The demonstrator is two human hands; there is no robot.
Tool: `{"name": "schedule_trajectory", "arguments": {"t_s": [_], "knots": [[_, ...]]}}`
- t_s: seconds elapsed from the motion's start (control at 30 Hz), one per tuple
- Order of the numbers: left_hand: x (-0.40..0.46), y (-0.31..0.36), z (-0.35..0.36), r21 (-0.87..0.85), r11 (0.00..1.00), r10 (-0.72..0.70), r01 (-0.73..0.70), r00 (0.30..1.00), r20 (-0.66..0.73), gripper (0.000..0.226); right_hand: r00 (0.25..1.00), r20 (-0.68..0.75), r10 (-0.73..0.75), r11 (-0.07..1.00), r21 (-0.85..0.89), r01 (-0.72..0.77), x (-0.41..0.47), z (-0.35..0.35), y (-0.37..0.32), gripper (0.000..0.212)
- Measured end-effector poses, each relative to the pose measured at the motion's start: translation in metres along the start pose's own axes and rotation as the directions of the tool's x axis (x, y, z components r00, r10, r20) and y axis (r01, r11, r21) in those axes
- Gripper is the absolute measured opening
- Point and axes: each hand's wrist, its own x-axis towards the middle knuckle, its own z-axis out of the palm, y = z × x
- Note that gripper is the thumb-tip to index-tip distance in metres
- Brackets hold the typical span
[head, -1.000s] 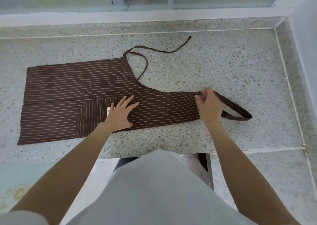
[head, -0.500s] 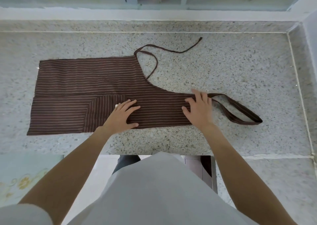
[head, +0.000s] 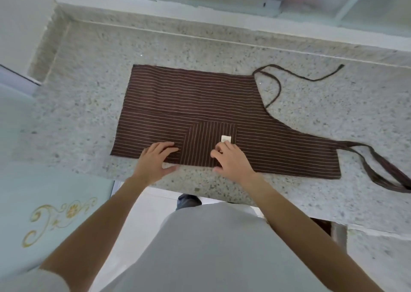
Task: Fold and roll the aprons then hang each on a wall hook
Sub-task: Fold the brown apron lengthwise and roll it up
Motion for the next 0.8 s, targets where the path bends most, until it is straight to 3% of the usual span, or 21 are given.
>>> {"name": "schedule_trajectory", "arguments": {"t_s": [0.03,0.2,0.33,0.47,0.63,0.73,0.8], "knots": [[-0.001,-0.014,-0.005,-0.002,1.0,0.005,-0.005,1.0,0.0,0.052,0.999,-0.036,0.029,1.0,-0.001,-0.029,0.001,0.001,-0.006,0.016],[0.016,-0.044,-0.031,-0.055,0.997,0.045,-0.046,0.999,-0.01,0.028,0.93,-0.092,0.357,0.932,0.104,-0.348,0.002,-0.008,-0.021,0.018],[0.027,-0.056,-0.055,0.013,0.99,0.14,-0.141,0.988,0.062,0.029,0.878,-0.151,0.454,0.89,0.116,-0.44,-0.008,-0.01,-0.032,0.015],[0.026,-0.063,-0.073,-0.12,0.952,0.265,-0.28,0.956,-0.13,0.041,0.888,-0.238,0.393,0.919,0.096,-0.381,-0.01,-0.03,-0.03,0.034],[0.049,-0.071,-0.102,-0.155,0.928,0.294,-0.34,0.92,-0.259,0.045,0.907,-0.368,0.204,0.969,-0.058,-0.241,0.027,-0.075,-0.009,0.028],[0.068,-0.076,-0.111,-0.056,0.962,0.235,-0.268,0.912,-0.337,0.039,0.921,-0.355,0.159,0.967,-0.133,-0.218,0.063,-0.094,0.011,0.031],[0.086,-0.08,-0.113,0.006,0.983,0.174,-0.184,0.918,-0.357,0.027,0.932,-0.314,0.183,0.97,-0.095,-0.223,0.09,-0.1,0.026,0.028]]}}
